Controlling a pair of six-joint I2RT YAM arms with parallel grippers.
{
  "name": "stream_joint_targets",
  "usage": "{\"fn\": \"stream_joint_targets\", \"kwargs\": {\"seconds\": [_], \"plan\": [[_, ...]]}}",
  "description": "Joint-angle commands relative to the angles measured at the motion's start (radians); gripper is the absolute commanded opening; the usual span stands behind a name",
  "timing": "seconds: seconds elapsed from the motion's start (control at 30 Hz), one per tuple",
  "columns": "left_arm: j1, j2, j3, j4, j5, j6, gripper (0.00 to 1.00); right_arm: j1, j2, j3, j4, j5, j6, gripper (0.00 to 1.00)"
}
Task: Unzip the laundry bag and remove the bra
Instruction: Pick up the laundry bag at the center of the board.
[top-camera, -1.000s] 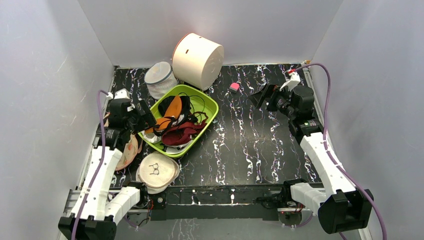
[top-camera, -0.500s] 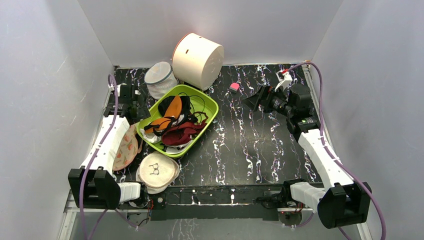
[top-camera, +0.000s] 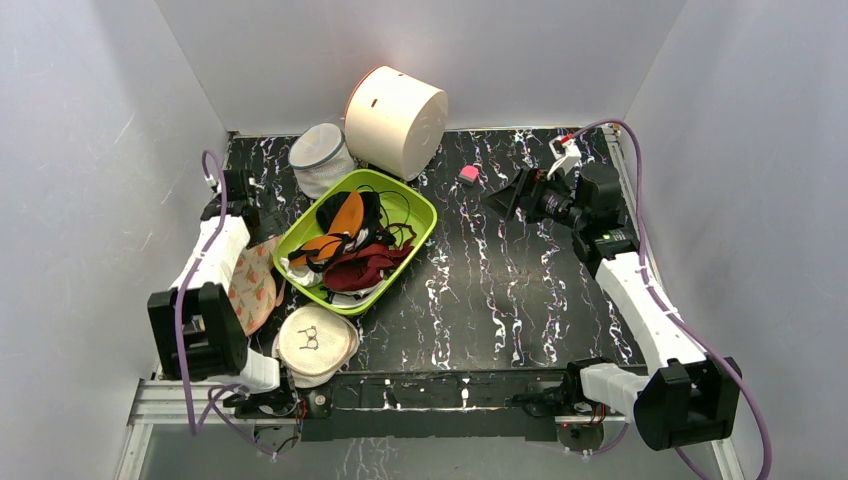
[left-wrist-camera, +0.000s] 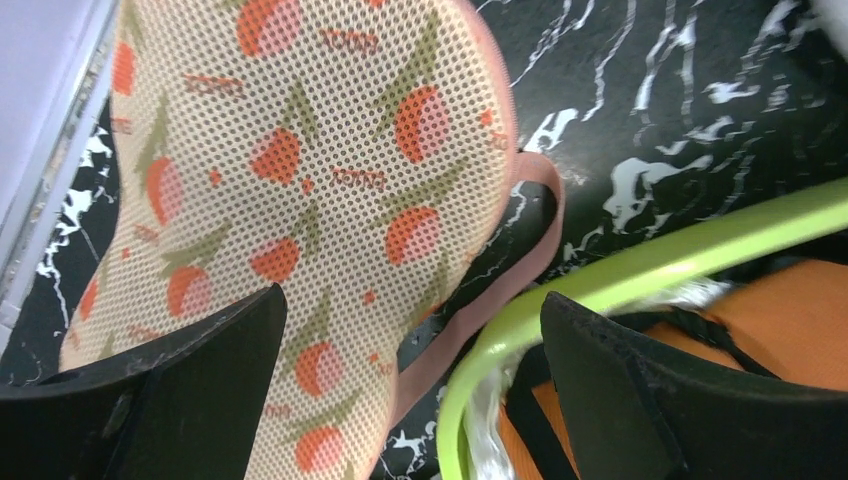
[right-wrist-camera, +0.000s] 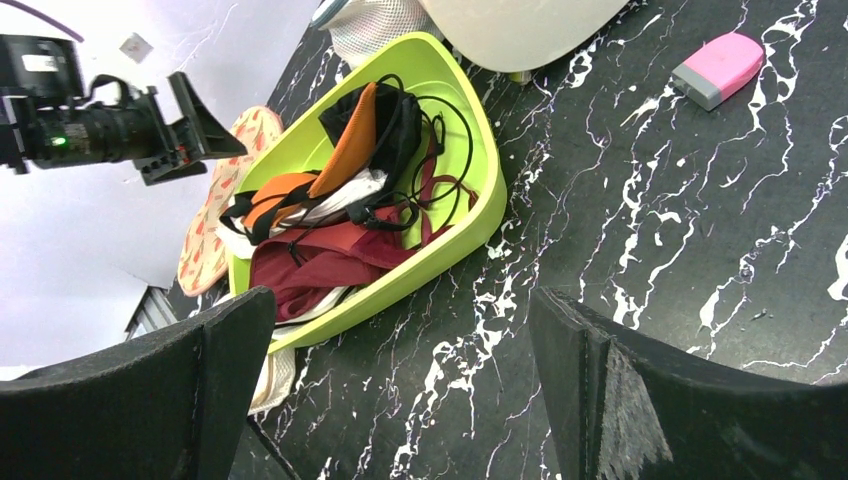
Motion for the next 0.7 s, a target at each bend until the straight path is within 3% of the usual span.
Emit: {"fn": "stream_joint_targets", "kwargs": {"seconds": [0.0,0.3,0.67], "plan": [[0.024,0.08,0.047,-0.024,0.042,0.014,0.98,0.011,0.013,0.058,0.014,-0.02,-0.012,0.98],[0.027,0.303,0.218,-0.047,0.007,0.033,0.95,0.03,0.022,0.056,0.021,-0.021,0.015,0.98],[0.025,0.45,0.193,-0.017,0.008,0.073,0.85,0.087,0.04,0.039,0.05,0.007,0.04,0.98]]}}
